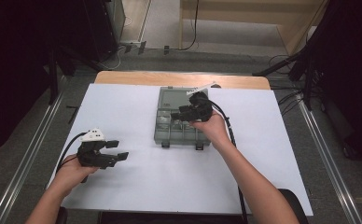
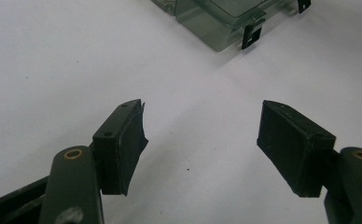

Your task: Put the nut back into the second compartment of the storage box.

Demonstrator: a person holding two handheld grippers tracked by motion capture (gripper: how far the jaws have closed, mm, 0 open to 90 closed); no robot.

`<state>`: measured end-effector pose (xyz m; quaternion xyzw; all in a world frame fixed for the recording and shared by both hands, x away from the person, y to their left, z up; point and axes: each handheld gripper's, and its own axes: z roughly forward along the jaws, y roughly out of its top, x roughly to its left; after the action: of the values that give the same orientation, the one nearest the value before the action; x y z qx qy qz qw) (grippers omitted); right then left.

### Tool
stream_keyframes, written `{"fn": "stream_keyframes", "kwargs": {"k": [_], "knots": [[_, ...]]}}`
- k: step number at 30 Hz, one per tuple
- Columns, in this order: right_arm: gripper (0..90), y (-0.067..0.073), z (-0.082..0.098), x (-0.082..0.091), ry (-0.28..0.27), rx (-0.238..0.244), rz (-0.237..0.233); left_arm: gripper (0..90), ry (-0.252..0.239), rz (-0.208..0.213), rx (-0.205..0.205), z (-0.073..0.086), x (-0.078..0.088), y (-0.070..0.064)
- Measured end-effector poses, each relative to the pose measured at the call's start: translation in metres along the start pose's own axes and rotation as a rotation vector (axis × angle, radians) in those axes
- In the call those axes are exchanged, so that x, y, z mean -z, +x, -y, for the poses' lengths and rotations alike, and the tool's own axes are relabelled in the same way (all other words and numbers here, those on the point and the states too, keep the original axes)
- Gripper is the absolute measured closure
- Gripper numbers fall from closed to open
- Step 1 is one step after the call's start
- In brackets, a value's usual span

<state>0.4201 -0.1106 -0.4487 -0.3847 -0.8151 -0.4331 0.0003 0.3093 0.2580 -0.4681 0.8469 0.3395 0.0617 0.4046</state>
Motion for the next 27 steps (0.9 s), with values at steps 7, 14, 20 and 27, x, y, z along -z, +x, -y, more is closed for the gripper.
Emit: {"fn": "stream_keyframes", "kwargs": {"k": [7,14,20,27], "knots": [[37.9,-0.007,0.002,0.016,-0.028,-0.019,-0.019,31.5,-0.008,-0.006,0.007,-0.003,0.001,0.001],[37.8,-0.010,0.006,0.027,-0.036,-0.011,0.015,31.5,-0.003,-0.009,0.033,-0.009,-0.002,0.004],[36.4,-0.015,0.013,0.033,-0.031,-0.033,0.022,31.5,-0.008,-0.011,0.028,-0.017,-0.007,0.005],[36.0,-0.022,0.019,0.041,-0.037,-0.057,0.039,31.5,-0.025,0.016,0.055,-0.027,-0.013,0.007]]}}
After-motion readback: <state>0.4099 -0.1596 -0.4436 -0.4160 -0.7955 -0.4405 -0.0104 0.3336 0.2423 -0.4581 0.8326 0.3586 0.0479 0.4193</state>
